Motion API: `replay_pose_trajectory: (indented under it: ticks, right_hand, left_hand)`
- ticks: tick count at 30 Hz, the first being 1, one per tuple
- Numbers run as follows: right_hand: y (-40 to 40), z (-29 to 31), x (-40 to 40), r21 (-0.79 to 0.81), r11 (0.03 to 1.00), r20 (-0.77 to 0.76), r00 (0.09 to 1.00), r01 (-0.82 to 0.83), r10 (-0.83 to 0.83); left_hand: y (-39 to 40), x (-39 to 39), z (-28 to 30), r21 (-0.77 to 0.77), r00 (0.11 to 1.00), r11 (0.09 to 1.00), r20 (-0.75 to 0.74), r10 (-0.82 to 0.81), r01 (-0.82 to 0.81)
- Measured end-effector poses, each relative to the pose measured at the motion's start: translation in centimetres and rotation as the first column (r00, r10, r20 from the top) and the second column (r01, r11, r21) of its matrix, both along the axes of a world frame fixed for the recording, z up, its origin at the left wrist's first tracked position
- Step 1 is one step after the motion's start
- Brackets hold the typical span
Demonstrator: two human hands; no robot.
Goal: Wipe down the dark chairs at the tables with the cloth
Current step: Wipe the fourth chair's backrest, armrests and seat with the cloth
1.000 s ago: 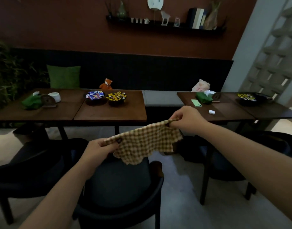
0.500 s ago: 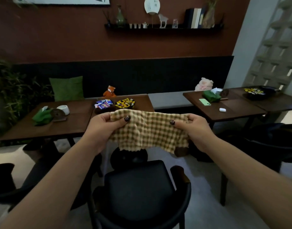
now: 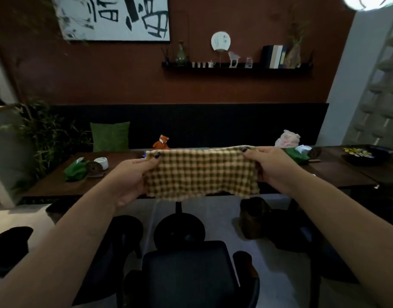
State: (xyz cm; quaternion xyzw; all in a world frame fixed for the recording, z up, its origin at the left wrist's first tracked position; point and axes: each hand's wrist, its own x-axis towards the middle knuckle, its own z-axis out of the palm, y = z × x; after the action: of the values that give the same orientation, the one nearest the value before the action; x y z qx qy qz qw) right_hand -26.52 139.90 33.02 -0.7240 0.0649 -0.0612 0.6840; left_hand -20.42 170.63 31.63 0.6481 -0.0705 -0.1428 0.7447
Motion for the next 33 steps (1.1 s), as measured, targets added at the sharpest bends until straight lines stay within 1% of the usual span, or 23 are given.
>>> replay_pose_trajectory:
  ticks: [2,4,6,10,14,16,18,21,24,27,29,30,33]
  right_hand:
    - [0.2,0.5,0.7,0.055,0.997,-0.003,0.998,0.058,-0.058]
    - [0.5,0.8,1.4,0.125,0.987,-0.06,0.994,0.101,-0.094]
    - [0.9,1.0,2.0,0.162,0.984,-0.096,0.994,0.068,-0.053]
    - [1.0,1.2,2.7,0.042,0.997,-0.078,0.995,-0.058,0.061]
    - [-0.1,2.0,3.4,0.031,0.995,-0.066,0.993,-0.094,0.096]
    - [-1.0,2.2,3.7,0.063,0.991,-0.05,0.991,-0.122,0.125]
    - [-1.6,2.2,3.8,0.128,0.98,-0.038,0.987,-0.15,0.156]
    - [-1.7,2.0,4.2,0.213,0.966,-0.021,0.988,-0.144,0.152]
    - [-1.1,1.8,4.6,0.259,0.962,-0.047,0.994,-0.083,0.099]
    - [-0.1,1.7,4.9,0.207,0.977,-0.06,0.998,0.042,-0.03]
    - [0.4,1.6,5.1,0.167,0.974,-0.019,0.989,0.15,-0.149]
    - [0.6,1.6,5.1,0.161,0.969,0.014,0.982,0.186,-0.19]
    - [0.8,1.7,4.8,0.131,0.958,0.138,0.952,0.254,-0.272]
  left_hand:
    - [-0.6,0.0,0.8,0.055,0.998,0.997,0.031,0.058,-0.06]
    - [-1.3,-0.1,1.4,0.118,0.989,0.984,0.069,0.129,-0.137]
    - [-1.8,-0.1,2.1,0.121,0.975,0.971,0.11,0.194,-0.207]
    - [-2.0,0.0,3.0,0.057,0.958,0.962,0.127,0.257,-0.265]
    - [-1.3,0.5,3.1,-0.075,0.976,0.976,0.063,0.209,-0.205]
    - [-0.7,0.8,3.0,-0.086,0.988,0.985,0.042,0.15,-0.146]
    - [-0.3,1.1,2.8,-0.071,0.997,0.994,0.018,0.08,-0.078]
    - [-0.5,1.4,2.4,-0.064,0.999,0.998,-0.026,0.027,-0.028]
    - [-1.5,1.8,2.3,-0.041,0.998,0.999,-0.06,0.027,-0.029]
    - [-2.6,2.3,2.7,-0.011,0.991,0.997,-0.108,0.073,-0.074]
    - [-3.3,2.3,2.9,-0.042,0.988,0.996,-0.14,0.071,-0.078]
    - [-3.6,2.2,3.0,-0.055,0.988,0.995,-0.133,0.08,-0.088]
    - [-4.3,2.5,2.9,-0.049,0.975,0.975,-0.057,0.213,-0.216]
